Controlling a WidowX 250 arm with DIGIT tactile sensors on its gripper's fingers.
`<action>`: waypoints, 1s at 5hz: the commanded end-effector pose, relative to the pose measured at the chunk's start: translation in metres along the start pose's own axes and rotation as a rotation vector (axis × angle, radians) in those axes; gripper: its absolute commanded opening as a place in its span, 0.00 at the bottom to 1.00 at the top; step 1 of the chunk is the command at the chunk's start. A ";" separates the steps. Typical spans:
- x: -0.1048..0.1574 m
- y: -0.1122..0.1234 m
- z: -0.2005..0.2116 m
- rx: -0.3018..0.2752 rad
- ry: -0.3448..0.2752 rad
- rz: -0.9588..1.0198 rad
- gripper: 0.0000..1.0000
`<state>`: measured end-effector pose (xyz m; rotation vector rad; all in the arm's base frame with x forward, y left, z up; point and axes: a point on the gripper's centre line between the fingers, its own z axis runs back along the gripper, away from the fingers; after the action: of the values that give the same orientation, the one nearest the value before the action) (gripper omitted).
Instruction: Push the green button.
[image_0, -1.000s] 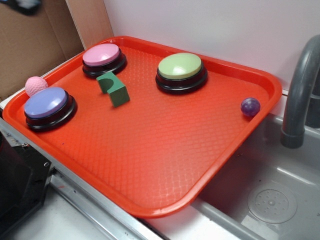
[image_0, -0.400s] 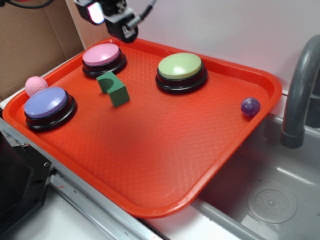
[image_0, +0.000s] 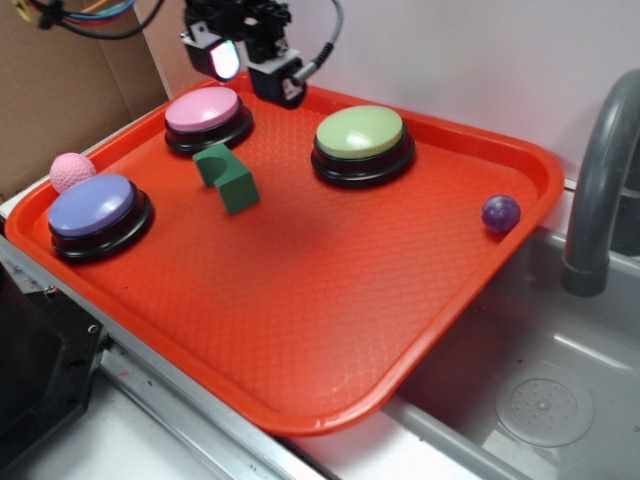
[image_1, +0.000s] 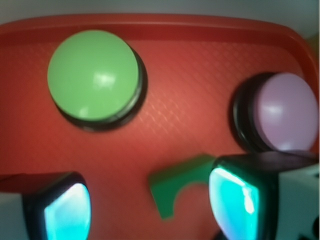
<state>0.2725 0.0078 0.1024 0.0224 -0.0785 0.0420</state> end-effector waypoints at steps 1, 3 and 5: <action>0.012 0.004 0.015 0.000 -0.059 0.004 1.00; 0.043 -0.015 -0.006 0.045 -0.041 -0.021 1.00; 0.064 -0.021 -0.032 0.045 0.005 -0.016 1.00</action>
<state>0.3266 -0.0129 0.0578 0.0697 -0.0102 0.0145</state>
